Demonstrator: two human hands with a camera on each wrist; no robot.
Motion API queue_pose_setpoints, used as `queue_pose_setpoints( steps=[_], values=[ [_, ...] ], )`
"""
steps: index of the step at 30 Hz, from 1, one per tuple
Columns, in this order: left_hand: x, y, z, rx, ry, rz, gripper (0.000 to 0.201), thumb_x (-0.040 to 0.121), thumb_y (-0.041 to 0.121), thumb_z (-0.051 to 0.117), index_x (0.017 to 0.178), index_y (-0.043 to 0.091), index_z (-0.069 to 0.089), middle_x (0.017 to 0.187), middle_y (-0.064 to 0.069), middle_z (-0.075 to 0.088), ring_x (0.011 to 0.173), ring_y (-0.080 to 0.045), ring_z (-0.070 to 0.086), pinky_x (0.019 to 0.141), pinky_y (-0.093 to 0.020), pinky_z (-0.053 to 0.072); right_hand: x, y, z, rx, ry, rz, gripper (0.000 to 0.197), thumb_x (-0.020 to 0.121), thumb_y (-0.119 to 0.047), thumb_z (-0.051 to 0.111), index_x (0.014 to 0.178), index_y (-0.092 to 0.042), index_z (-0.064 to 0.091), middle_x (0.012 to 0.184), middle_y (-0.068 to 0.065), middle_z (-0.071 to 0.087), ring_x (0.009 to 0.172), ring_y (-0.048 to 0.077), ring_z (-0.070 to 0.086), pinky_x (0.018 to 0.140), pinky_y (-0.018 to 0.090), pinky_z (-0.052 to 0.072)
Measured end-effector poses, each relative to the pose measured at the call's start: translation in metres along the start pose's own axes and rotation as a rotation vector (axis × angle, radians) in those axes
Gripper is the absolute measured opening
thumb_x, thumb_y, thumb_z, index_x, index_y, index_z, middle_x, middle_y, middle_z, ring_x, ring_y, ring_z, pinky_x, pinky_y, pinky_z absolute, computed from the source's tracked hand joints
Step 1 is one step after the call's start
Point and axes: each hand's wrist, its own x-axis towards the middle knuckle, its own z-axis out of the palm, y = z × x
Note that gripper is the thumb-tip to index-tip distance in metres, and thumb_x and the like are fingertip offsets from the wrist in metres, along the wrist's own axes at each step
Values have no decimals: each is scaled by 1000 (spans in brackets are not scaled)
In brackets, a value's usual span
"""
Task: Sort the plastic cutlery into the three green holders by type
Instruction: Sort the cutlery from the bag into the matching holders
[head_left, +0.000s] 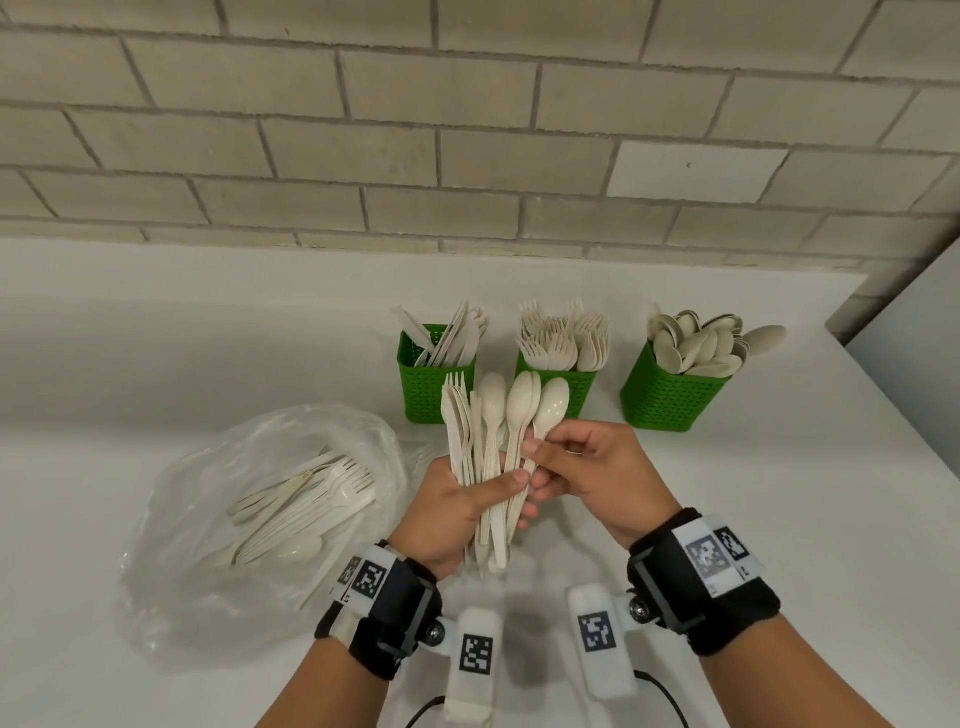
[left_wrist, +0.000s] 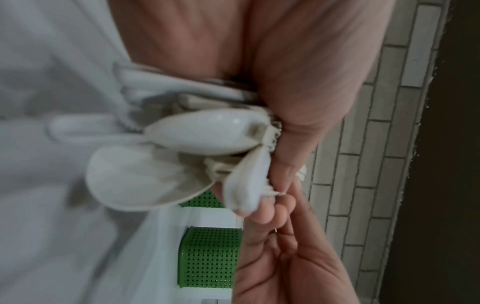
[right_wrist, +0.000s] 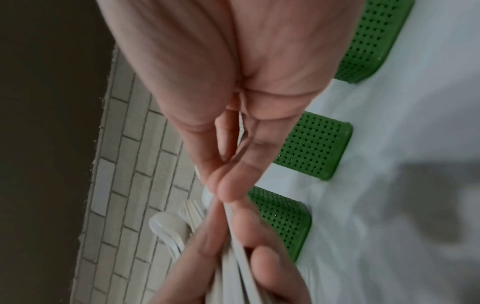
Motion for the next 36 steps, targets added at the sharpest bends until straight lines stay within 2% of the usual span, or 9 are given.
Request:
queue_pose_setpoints(
  steps=[6, 11, 15, 17, 20, 24, 28, 32, 36],
  values=[
    [-2, 4, -2, 44, 2, -42, 19, 78, 14, 70, 97, 12, 72, 79, -15, 71, 57, -25, 65, 50, -28, 52, 0, -3, 0, 17, 5, -10, 16, 86, -10, 69, 75, 3, 67, 58, 15, 62, 47, 23, 61, 49, 23, 53],
    [-3, 8, -4, 84, -44, -58, 23, 82, 16, 68, 102, 7, 71, 88, -17, 72, 59, -24, 66, 51, -28, 53, 0, 0, -2, 19, -4, -28, 11, 84, -9, 70, 77, 0, 68, 57, 6, 60, 49, 12, 53, 45, 21, 44],
    [-3, 8, -3, 59, -22, -64, 19, 85, 15, 65, 101, 8, 72, 87, -18, 72, 60, -26, 67, 50, -28, 53, 0, -2, -2, 44, 20, -33, 7, 87, -6, 67, 81, -3, 69, 57, 4, 62, 50, 12, 55, 45, 22, 45],
    [-2, 7, -1, 81, -33, -70, 15, 85, 15, 66, 96, 10, 74, 87, -19, 72, 59, -27, 66, 50, -28, 52, 0, -4, -1, -28, 29, -25, 12, 88, -11, 68, 78, -3, 68, 55, 5, 59, 47, 14, 52, 44, 23, 44],
    [-1, 8, 0, 135, -32, -77, 16, 87, 13, 66, 101, 7, 70, 88, -21, 72, 60, -28, 67, 50, -28, 52, -3, -7, -1, -83, 25, -24, 17, 86, -18, 71, 73, -8, 68, 55, 9, 53, 42, 14, 44, 41, 24, 39],
    [-1, 8, 0, 195, -48, -60, 14, 90, 9, 65, 102, 4, 70, 89, -20, 73, 64, -30, 69, 50, -28, 52, -2, -5, -3, -114, 44, -29, 11, 85, -12, 72, 81, -2, 68, 56, 9, 52, 43, 13, 43, 39, 25, 37],
    [1, 4, 2, 194, 6, -55, 15, 90, 10, 63, 102, 2, 69, 92, -19, 74, 62, -29, 70, 50, -28, 53, 1, -8, -9, -23, 144, -12, 10, 89, -3, 62, 81, 3, 63, 54, 11, 51, 45, 18, 46, 44, 29, 43],
    [7, 6, 7, 220, -4, -51, 12, 91, 9, 62, 100, 5, 69, 92, -15, 75, 63, -27, 70, 50, -29, 53, 2, -22, -23, -3, 227, -64, 8, 85, 6, 61, 87, 0, 65, 59, 9, 55, 46, 14, 50, 44, 27, 46],
    [13, 9, 7, 178, 37, -34, 14, 93, 8, 59, 103, 4, 68, 93, -15, 75, 67, -25, 70, 56, -30, 55, 6, -59, -65, -138, 486, -223, 5, 85, 0, 62, 85, -3, 66, 64, 9, 63, 49, 14, 60, 50, 29, 53]
  ],
)
